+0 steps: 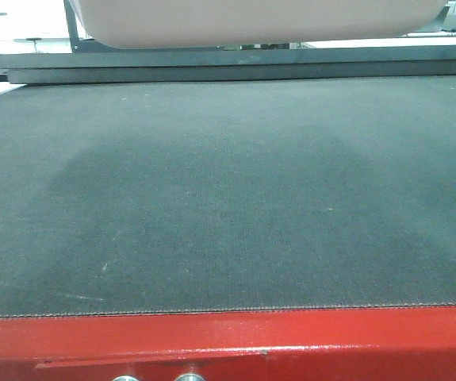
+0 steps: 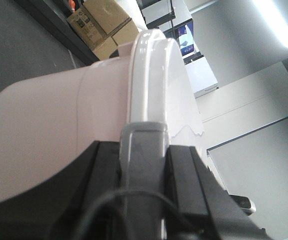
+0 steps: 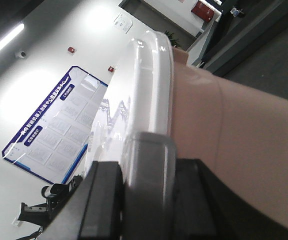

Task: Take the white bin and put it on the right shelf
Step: 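Hold the bin raised while the base drives to the steel shelving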

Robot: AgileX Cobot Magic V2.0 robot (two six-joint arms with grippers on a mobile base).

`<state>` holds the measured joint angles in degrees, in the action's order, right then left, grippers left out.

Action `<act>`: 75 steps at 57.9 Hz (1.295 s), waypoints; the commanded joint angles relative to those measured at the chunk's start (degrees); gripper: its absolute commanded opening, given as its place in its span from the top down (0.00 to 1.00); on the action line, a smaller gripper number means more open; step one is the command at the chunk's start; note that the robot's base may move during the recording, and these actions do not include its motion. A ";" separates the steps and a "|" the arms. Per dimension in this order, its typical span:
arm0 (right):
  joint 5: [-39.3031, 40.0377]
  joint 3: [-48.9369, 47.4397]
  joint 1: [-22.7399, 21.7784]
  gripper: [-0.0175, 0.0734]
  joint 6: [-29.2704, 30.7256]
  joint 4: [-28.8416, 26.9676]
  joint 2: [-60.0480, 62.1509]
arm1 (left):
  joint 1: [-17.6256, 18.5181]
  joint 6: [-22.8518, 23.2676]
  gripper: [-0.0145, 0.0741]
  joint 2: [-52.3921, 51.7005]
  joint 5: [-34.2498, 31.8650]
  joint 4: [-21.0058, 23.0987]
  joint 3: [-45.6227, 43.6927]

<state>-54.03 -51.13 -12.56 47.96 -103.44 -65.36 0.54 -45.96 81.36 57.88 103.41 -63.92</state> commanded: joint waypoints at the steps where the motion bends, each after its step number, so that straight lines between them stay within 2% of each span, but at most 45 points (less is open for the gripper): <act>1: -18.46 -1.84 1.96 0.74 0.60 -4.97 2.03 | 3.52 -0.22 0.98 -2.66 17.98 4.57 -2.09; 41: -17.90 -1.84 1.96 0.74 0.60 -4.97 1.97 | 3.52 -0.22 0.98 -2.66 17.98 4.57 -2.09; 75: -7.88 -1.84 1.96 0.74 0.60 -4.92 1.93 | 3.52 -0.22 0.98 -2.66 17.98 4.57 -2.09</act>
<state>-51.53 -51.13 -12.56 47.86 -103.24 -65.36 0.93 -45.71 81.36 57.88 103.43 -63.92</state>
